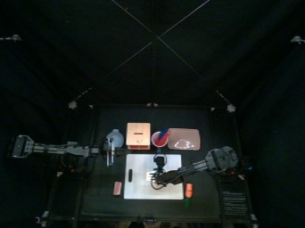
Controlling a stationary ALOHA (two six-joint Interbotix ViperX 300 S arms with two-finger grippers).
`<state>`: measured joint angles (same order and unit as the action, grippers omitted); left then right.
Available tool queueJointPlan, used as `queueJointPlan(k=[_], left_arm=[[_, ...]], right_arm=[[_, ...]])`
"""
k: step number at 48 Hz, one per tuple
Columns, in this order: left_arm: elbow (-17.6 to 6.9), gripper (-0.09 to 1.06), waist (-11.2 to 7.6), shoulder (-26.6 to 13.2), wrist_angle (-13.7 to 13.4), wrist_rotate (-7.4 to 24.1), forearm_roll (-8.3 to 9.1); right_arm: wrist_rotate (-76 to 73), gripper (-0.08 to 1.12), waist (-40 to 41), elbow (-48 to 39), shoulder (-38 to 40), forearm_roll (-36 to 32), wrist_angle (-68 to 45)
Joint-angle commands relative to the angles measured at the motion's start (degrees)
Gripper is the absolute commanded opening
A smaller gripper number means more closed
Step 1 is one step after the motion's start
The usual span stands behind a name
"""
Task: Place sushi on board then cut the sushi with the knife then place the pieces on the plate
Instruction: Pick knife at handle with right hand
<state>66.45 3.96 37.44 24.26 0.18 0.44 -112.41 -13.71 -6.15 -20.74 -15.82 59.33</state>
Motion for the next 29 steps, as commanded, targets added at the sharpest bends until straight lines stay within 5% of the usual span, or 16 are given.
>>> queueJointPlan(k=[1, 18, 29], left_arm=[[-0.3, -0.01, 0.18, 0.5, 0.5, 0.0, 0.09], [0.7, -0.01, 1.05, 1.8, 0.4, 0.1, 0.09], [0.8, -0.01, 2.02, 1.8, 0.2, 0.1, 0.09]], right_arm=[[-0.1, 0.64, 0.3, 2.1, 0.6, 0.1, 0.6], [-0.1, 0.89, 0.4, 2.0, 0.0, 0.9, 0.6], [1.0, 0.91, 0.5, 2.3, 0.8, 0.8, 0.7]])
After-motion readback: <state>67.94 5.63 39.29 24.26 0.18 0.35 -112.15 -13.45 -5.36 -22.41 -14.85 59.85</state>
